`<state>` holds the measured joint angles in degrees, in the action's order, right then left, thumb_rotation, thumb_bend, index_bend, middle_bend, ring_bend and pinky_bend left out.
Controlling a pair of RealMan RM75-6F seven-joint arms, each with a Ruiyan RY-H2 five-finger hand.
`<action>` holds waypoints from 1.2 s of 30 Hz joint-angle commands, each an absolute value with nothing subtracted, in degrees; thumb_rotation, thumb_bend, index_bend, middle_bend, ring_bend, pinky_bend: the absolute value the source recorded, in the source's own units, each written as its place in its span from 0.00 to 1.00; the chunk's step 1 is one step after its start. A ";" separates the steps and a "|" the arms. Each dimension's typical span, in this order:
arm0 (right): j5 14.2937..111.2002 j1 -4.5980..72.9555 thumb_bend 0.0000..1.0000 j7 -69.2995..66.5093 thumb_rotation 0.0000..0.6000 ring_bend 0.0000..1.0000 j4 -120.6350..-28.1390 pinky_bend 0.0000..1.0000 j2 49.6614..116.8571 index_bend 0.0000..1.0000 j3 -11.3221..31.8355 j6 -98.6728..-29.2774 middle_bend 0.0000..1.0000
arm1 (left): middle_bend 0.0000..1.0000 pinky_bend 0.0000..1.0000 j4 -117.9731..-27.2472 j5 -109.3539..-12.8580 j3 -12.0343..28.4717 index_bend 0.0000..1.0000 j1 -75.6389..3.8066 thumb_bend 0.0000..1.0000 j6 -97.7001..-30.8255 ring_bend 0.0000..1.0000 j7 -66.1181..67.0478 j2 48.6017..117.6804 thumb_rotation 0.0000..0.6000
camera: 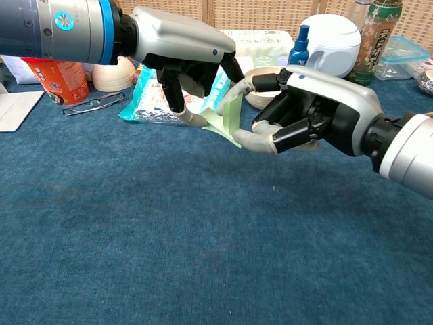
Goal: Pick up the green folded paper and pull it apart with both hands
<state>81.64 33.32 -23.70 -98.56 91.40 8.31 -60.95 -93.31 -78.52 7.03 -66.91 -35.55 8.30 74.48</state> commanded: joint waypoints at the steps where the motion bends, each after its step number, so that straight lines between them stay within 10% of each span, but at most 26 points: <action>1: 81.65 33.30 0.39 -23.70 1.00 1.00 -98.54 1.00 91.44 0.41 8.32 -61.02 1.00 | 1.00 1.00 -93.36 -78.51 6.98 0.65 -66.90 0.39 -35.51 1.00 8.32 74.44 1.00; 36: 81.28 33.11 0.40 -23.10 1.00 1.00 -98.37 1.00 91.90 0.55 8.92 -61.93 1.00 | 1.00 1.00 -93.96 -79.65 6.74 0.65 -66.99 0.39 -35.64 1.00 7.66 74.31 1.00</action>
<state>81.28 33.11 -23.10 -98.36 91.89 8.92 -61.93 -93.96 -79.65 6.74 -66.99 -35.64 7.66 74.31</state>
